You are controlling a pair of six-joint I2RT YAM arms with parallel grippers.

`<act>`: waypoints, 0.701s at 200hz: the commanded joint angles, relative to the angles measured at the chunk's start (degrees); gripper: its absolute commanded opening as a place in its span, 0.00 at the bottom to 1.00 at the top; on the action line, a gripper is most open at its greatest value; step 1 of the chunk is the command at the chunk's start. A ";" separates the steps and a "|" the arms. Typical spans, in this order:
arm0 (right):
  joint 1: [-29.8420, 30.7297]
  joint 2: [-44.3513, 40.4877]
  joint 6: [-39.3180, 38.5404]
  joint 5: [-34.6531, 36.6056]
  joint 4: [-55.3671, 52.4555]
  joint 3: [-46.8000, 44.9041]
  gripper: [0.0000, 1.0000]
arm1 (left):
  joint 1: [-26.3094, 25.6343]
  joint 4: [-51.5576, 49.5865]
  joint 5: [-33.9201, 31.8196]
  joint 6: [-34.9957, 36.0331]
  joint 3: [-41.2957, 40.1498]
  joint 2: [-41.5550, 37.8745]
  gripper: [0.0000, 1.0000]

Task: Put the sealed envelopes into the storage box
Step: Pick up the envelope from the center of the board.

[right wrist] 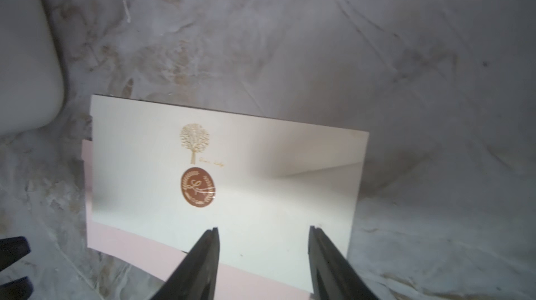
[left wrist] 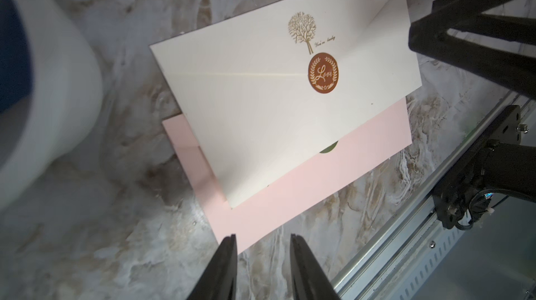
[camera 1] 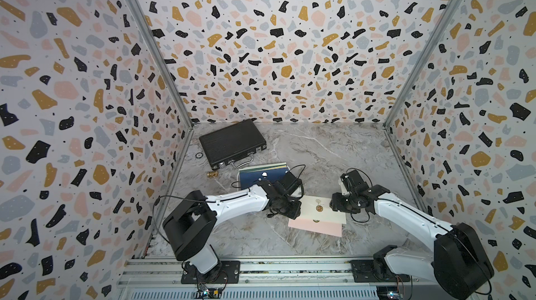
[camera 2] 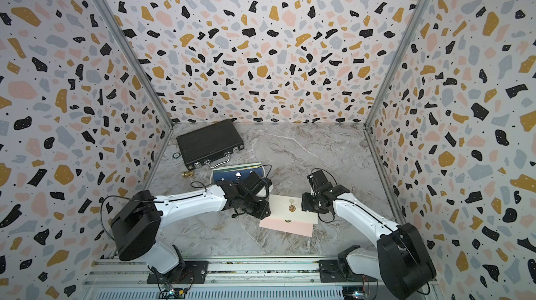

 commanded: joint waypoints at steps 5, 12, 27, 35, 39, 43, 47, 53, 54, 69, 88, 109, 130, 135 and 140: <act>-1.97 -4.45 -0.32 2.72 -2.09 -4.22 0.61 | -0.79 1.77 0.52 1.00 4.09 4.08 0.30; -2.53 -4.91 -0.48 2.53 -2.08 -5.03 0.62 | -0.71 1.37 0.33 1.28 4.92 5.14 0.29; -3.95 -5.32 -0.99 1.61 -2.08 -6.35 0.64 | -0.81 0.38 0.20 2.31 6.82 7.38 0.27; -4.62 -5.48 -1.00 1.08 -1.95 -7.13 0.64 | -0.85 0.08 -0.01 2.66 7.42 8.49 0.26; -4.92 -5.49 -1.00 0.65 -1.66 -7.60 0.65 | -0.80 -0.18 -0.11 2.81 7.72 8.96 0.26; -5.19 -5.57 -0.92 0.09 -1.22 -8.03 0.65 | -0.79 -0.56 -0.26 2.99 8.06 9.36 0.25; -5.42 -5.58 -0.86 -0.49 -0.86 -8.36 0.65 | -0.82 -0.85 -0.43 3.20 8.26 9.71 0.25; -5.69 -5.58 -0.70 -1.57 -0.40 -8.89 0.65 | -0.81 -1.04 -0.78 3.25 8.32 10.09 0.24; -5.77 -5.58 -0.67 -1.66 -0.32 -9.00 0.65 | -0.85 -1.04 -0.86 3.29 8.32 10.16 0.24; -6.19 -5.49 0.02 -3.50 0.61 -9.96 0.66 | -0.81 -0.89 -1.56 3.19 7.97 11.03 0.23; -6.63 -5.32 1.23 -6.56 2.90 -11.40 0.66 | -0.81 -1.31 -1.78 2.91 7.93 12.62 0.21; -7.16 -4.66 2.40 -10.18 5.27 -12.49 0.66 | -0.84 -1.05 -2.16 2.36 6.97 13.56 0.19; -7.90 -4.31 4.01 -13.43 7.51 -13.54 0.65 | -0.80 -0.26 -1.83 1.65 5.80 14.23 0.18; -8.05 -4.34 4.32 -14.09 8.07 -13.74 0.65 | -0.86 -0.05 -1.74 1.51 5.50 14.25 0.18; -8.28 -4.43 4.72 -14.64 8.40 -13.87 0.65 | -0.84 0.20 -1.57 1.38 5.22 14.35 0.18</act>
